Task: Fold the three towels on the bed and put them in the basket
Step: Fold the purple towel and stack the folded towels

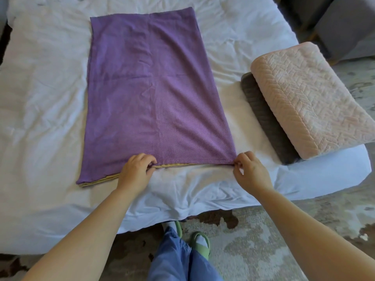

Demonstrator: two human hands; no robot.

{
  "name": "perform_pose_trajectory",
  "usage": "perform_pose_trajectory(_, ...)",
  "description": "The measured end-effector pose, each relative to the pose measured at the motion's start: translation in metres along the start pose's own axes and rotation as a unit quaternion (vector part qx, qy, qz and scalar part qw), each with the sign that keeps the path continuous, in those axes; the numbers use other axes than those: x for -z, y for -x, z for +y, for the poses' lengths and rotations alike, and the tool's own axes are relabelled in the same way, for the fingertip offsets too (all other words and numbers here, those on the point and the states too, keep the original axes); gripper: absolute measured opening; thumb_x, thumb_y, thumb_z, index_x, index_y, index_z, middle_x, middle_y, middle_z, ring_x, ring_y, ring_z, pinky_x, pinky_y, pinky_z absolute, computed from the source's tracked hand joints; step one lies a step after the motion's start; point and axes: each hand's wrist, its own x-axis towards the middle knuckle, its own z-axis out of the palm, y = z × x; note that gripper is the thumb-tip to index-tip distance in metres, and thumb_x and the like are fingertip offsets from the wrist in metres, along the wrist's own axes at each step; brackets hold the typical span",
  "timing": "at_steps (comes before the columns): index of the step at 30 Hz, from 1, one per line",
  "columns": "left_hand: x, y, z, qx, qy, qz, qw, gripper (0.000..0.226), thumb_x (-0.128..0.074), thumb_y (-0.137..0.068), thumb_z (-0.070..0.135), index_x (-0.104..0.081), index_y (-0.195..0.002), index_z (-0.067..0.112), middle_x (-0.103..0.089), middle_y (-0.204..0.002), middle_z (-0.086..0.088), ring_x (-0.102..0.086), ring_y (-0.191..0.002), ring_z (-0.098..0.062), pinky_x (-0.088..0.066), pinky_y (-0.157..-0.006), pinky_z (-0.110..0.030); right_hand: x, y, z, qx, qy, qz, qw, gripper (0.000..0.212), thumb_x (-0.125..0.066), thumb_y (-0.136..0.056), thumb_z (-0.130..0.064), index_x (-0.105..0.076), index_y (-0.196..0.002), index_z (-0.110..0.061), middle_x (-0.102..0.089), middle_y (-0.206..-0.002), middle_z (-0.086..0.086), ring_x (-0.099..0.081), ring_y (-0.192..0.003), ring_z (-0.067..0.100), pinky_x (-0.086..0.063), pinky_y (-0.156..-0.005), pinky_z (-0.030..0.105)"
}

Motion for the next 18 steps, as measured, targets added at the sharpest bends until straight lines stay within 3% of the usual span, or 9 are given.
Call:
perform_pose_trajectory(3,0.002,0.001,0.001,0.006,-0.031,0.006,0.999,0.020,-0.072,-0.077,0.013,-0.066,-0.096,0.014,-0.062,-0.095,-0.004,-0.055,-0.090,-0.031,-0.049,-0.073,-0.043,-0.002,-0.006,-0.004,-0.036,-0.043,-0.008,0.998,0.033,-0.069,-0.080,-0.026,-0.053,-0.106,-0.013,-0.051,-0.104,0.005,-0.054,-0.084,0.023,-0.051,-0.064,0.037)
perform_pose_trajectory(10,0.006,0.001,0.001,-0.003,-0.002,0.089,0.996,0.010,-0.069,-0.082,0.009,-0.063,-0.089,0.009,-0.062,-0.083,-0.007,-0.057,-0.078,-0.033,-0.049,-0.065,-0.042,-0.004,-0.023,-0.013,-0.016,0.027,-0.002,1.000,0.042,-0.069,-0.081,-0.038,-0.052,-0.113,-0.016,-0.051,-0.111,0.004,-0.052,-0.093,0.027,-0.041,-0.059,0.031)
perform_pose_trajectory(15,0.007,-0.001,-0.002,-0.009,0.011,0.093,0.996,0.010,-0.070,-0.082,0.010,-0.061,-0.087,0.007,-0.060,-0.081,-0.007,-0.057,-0.075,-0.032,-0.049,-0.063,-0.042,-0.005,-0.030,-0.017,-0.057,0.046,-0.028,0.997,0.030,-0.058,-0.083,-0.009,-0.051,-0.112,-0.011,-0.049,-0.114,0.010,-0.051,-0.090,0.032,-0.044,-0.061,0.035)
perform_pose_trajectory(18,0.007,0.000,-0.002,-0.022,0.008,0.081,0.996,0.012,-0.071,-0.080,0.009,-0.060,-0.083,0.007,-0.059,-0.078,-0.007,-0.056,-0.074,-0.031,-0.047,-0.062,-0.041,0.002,-0.027,-0.012,-0.065,0.043,-0.029,0.997,0.021,-0.059,-0.083,-0.007,-0.049,-0.101,-0.007,-0.050,-0.103,0.012,-0.048,-0.075,0.031,-0.043,-0.057,0.036)
